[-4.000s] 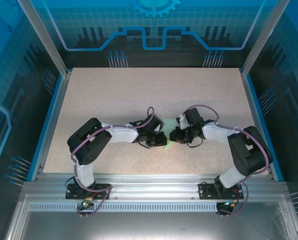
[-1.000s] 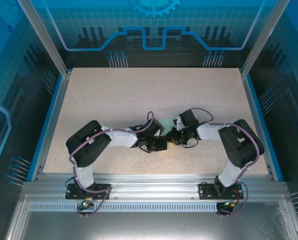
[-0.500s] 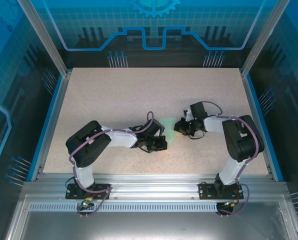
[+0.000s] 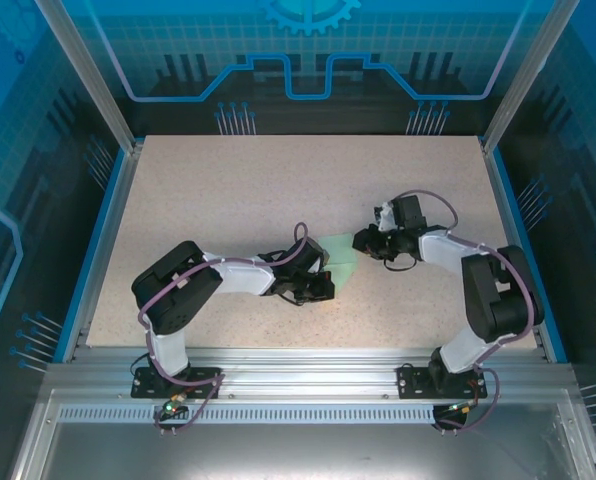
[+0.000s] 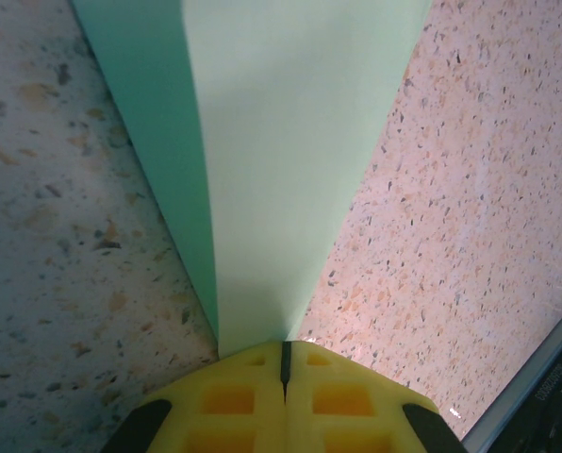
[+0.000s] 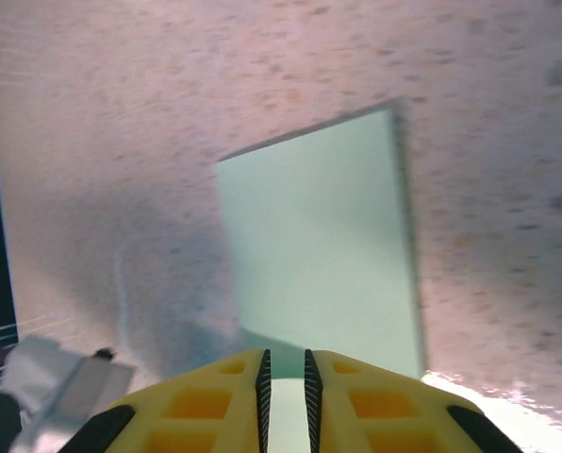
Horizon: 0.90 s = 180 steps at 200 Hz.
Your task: Fold a paper plane with a square sheet of paper (pick it up from the middle)
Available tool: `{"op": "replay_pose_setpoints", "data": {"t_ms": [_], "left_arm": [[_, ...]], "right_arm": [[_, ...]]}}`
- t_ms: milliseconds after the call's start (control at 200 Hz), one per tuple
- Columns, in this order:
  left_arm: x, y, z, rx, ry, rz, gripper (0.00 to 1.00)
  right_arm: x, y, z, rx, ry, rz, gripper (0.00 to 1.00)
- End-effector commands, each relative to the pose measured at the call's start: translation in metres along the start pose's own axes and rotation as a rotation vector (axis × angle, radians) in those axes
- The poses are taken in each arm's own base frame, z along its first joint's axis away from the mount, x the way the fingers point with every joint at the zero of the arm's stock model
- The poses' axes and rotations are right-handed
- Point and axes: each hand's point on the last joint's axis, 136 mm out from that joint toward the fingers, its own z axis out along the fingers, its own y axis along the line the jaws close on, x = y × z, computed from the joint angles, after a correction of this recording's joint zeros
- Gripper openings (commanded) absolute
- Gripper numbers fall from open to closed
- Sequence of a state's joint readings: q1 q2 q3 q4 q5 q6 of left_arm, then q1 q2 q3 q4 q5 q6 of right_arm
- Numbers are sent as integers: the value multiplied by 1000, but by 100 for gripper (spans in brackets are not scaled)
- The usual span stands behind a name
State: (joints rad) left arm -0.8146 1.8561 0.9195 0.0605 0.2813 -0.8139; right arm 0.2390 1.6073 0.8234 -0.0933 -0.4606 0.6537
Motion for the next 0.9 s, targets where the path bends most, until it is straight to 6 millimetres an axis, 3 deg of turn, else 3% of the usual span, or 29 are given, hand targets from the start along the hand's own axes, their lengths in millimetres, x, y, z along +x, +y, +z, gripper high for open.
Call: {"op": "replay_pose_setpoints", "data": {"t_ms": [0, 170, 360, 460, 695, 800, 895], "left_arm": [[25, 50, 8, -190, 71, -45, 4], [25, 46, 8, -182, 75, -39, 4], [20, 34, -1, -150, 54, -24, 8], [16, 18, -10, -104, 39, -7, 12], [-1, -35, -41, 53, -21, 74, 21], [-11, -49, -42, 101, -20, 97, 21], [-19, -48, -32, 105, -8, 91, 21]], "right_arm": [[32, 10, 12, -8, 82, -30, 20], [54, 2, 38, 19, 155, -12, 19], [66, -25, 51, 103, 199, 3, 16], [69, -36, 53, 138, 213, 7, 14], [73, -38, 56, 131, 226, 8, 13], [74, -39, 56, 129, 226, 10, 13], [74, -39, 56, 129, 226, 12, 13]]}}
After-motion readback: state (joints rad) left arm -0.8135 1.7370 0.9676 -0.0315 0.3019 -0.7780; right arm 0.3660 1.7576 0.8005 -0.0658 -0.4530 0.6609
